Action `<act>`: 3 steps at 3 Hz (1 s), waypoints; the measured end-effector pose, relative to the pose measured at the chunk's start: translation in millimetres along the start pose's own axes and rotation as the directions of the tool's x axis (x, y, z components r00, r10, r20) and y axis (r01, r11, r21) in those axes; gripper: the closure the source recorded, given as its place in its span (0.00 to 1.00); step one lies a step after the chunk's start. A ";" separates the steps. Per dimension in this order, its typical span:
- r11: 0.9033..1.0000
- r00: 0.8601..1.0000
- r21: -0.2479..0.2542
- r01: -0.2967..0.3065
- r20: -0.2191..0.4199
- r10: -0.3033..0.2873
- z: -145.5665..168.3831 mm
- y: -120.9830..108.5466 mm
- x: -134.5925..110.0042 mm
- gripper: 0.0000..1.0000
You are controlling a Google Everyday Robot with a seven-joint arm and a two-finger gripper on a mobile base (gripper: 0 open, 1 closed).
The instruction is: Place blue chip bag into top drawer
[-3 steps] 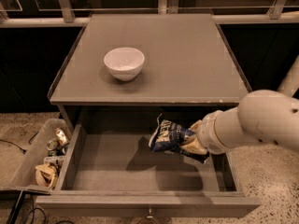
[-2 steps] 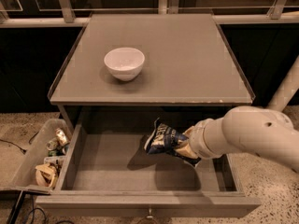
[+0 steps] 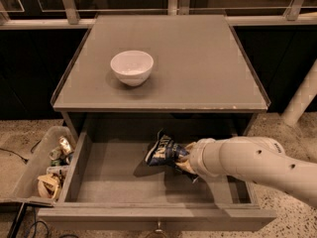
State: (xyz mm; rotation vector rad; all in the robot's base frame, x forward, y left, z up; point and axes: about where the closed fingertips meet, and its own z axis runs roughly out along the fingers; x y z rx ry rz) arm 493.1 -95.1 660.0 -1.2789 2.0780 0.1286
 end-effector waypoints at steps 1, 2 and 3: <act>0.999 0.998 -0.035 -0.028 0.059 0.030 18.9 5.5 -1.7 1.00; 0.999 0.998 -0.044 -0.026 0.064 0.029 23.0 7.5 1.4 0.85; 0.999 0.998 -0.042 -0.026 0.063 0.028 22.2 7.3 0.6 0.61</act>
Offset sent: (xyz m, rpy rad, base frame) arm 0.0043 0.0106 -0.0122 0.0593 0.0057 0.0099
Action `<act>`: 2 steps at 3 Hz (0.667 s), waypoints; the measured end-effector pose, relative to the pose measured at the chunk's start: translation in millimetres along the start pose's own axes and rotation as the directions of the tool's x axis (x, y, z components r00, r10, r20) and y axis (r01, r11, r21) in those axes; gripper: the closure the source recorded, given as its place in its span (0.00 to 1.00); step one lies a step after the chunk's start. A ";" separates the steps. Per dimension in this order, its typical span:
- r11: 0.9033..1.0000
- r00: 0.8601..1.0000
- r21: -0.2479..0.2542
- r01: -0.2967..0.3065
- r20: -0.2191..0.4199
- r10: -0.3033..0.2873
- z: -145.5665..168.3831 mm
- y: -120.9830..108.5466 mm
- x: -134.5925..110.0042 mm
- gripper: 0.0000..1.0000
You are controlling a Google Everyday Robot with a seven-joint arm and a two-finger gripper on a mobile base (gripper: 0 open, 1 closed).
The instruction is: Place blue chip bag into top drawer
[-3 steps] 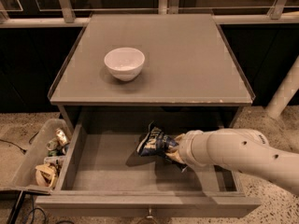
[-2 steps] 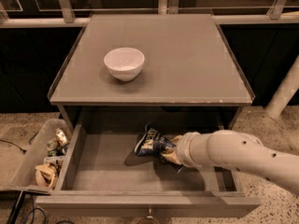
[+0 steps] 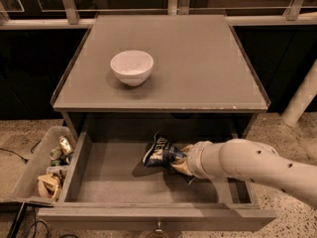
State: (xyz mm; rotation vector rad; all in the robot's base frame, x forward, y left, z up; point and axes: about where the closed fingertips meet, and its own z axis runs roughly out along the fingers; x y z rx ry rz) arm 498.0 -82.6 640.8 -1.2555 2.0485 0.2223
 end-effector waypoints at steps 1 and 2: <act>1.000 1.000 0.000 0.000 0.000 0.000 0.0 0.0 0.0 0.38; 1.000 1.000 0.000 0.000 0.000 0.000 0.0 0.0 0.0 0.14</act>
Offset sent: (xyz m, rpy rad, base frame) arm 0.0000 0.0000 0.0000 0.0000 0.0000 0.0000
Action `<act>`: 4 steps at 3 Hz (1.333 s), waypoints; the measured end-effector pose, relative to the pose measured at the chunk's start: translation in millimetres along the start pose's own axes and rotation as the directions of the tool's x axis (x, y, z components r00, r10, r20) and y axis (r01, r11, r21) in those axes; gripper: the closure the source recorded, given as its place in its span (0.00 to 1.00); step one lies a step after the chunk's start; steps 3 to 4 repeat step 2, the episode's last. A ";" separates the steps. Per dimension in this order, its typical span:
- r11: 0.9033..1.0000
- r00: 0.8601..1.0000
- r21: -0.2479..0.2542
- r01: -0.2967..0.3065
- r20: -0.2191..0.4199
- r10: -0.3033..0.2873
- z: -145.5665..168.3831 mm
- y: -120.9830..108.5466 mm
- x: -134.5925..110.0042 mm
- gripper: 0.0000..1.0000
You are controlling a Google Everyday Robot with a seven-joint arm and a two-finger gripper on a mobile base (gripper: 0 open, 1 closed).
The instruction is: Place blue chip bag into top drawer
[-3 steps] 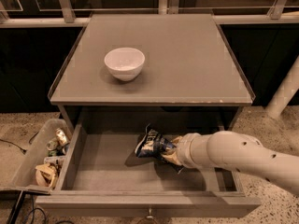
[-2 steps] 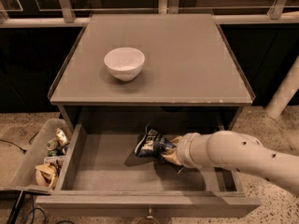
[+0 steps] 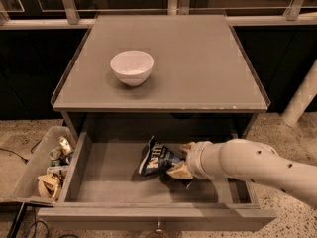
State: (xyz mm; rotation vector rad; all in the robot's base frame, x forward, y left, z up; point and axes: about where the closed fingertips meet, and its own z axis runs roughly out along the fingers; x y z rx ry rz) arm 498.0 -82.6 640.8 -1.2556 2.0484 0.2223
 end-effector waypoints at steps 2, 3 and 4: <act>1.000 1.000 0.000 0.000 0.000 0.000 0.0 0.0 0.0 0.00; 1.000 1.000 0.000 0.000 0.000 0.000 0.0 0.0 0.0 0.00; 1.000 1.000 0.000 0.000 0.000 0.000 0.0 0.0 0.0 0.00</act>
Offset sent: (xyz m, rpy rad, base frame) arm 0.0000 0.0000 0.0000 0.0000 0.0000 0.0000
